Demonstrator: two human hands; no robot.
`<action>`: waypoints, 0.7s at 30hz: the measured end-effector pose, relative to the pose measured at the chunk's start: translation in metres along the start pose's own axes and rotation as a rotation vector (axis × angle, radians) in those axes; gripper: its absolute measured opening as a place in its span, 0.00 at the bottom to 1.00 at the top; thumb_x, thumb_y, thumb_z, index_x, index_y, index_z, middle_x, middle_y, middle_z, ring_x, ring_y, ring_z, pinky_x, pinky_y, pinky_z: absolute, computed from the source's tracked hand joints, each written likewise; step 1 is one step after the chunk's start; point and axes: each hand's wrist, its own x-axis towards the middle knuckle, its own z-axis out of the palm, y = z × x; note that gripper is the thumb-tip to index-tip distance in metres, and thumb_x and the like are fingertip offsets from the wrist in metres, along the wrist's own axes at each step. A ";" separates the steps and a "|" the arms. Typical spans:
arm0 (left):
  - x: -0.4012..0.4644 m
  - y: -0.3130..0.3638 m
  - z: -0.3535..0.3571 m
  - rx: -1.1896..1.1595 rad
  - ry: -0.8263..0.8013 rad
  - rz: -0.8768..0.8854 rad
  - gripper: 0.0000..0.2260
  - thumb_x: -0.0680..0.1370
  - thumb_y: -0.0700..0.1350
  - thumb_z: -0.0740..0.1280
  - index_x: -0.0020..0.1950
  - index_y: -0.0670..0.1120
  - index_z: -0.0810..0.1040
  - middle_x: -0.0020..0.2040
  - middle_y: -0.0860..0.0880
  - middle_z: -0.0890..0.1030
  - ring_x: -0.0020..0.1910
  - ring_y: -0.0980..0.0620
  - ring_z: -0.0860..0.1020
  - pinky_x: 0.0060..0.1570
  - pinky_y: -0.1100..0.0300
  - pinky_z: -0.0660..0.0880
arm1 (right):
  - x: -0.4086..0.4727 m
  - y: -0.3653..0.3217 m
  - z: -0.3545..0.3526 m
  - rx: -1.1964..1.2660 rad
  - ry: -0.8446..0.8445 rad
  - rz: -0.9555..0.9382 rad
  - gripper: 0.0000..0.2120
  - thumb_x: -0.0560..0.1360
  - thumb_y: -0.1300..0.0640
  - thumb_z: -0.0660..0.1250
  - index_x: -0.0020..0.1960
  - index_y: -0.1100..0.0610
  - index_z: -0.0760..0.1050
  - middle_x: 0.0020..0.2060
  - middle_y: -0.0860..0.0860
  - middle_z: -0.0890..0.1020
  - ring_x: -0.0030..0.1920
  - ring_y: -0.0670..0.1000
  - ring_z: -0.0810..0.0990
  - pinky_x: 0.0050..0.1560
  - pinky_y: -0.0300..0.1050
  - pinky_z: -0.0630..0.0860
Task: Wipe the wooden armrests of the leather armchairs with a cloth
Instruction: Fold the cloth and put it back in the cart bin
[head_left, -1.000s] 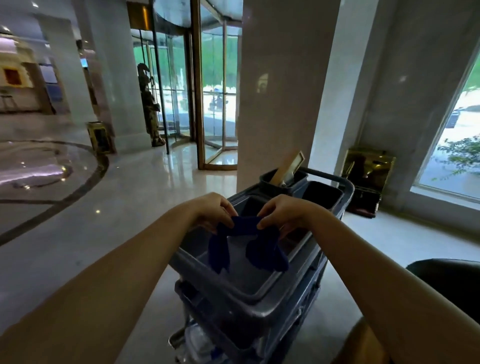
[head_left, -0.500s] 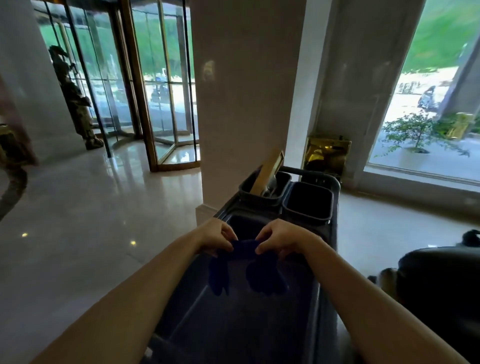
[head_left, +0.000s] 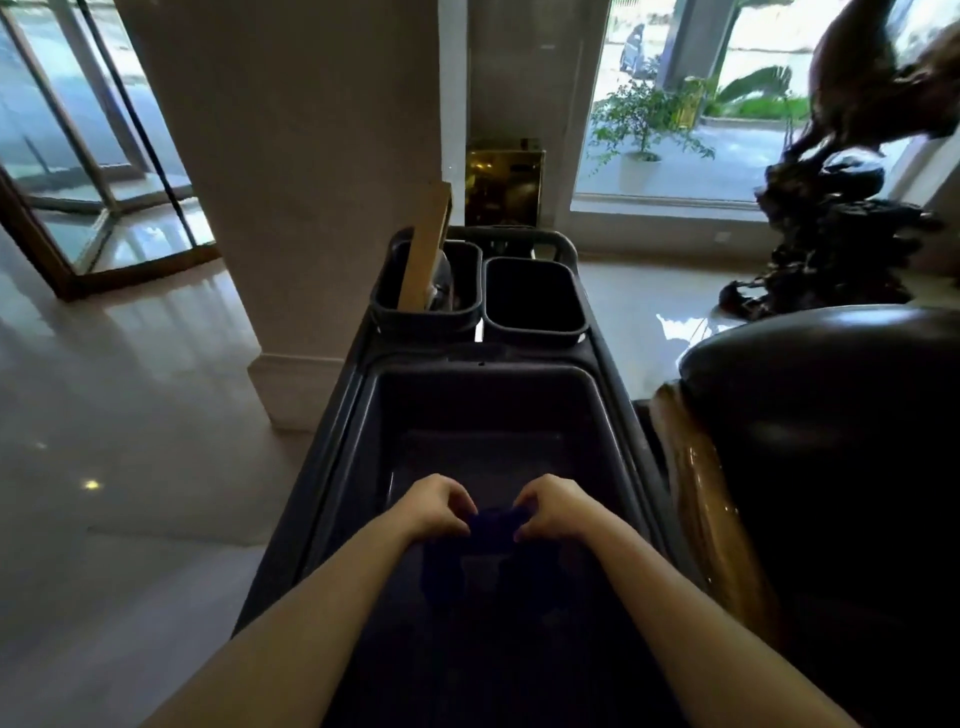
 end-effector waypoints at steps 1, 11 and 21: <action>0.005 -0.007 0.006 0.003 -0.015 0.000 0.10 0.69 0.37 0.70 0.48 0.46 0.81 0.46 0.49 0.81 0.44 0.55 0.78 0.41 0.66 0.75 | 0.005 0.005 0.008 0.001 -0.009 0.019 0.19 0.65 0.55 0.75 0.54 0.55 0.79 0.51 0.53 0.82 0.44 0.47 0.75 0.42 0.38 0.70; 0.035 -0.047 0.049 -0.078 -0.009 -0.047 0.09 0.69 0.38 0.71 0.46 0.49 0.79 0.47 0.52 0.80 0.47 0.55 0.77 0.45 0.65 0.73 | 0.035 0.037 0.050 0.024 -0.041 0.116 0.20 0.65 0.57 0.75 0.56 0.54 0.78 0.52 0.54 0.81 0.48 0.50 0.78 0.43 0.39 0.72; 0.037 -0.019 -0.007 -0.032 0.117 0.068 0.16 0.67 0.39 0.73 0.54 0.45 0.79 0.55 0.46 0.80 0.55 0.51 0.77 0.54 0.59 0.74 | 0.031 0.017 0.006 -0.043 0.093 0.093 0.22 0.65 0.58 0.73 0.58 0.57 0.77 0.56 0.55 0.80 0.56 0.54 0.78 0.52 0.39 0.72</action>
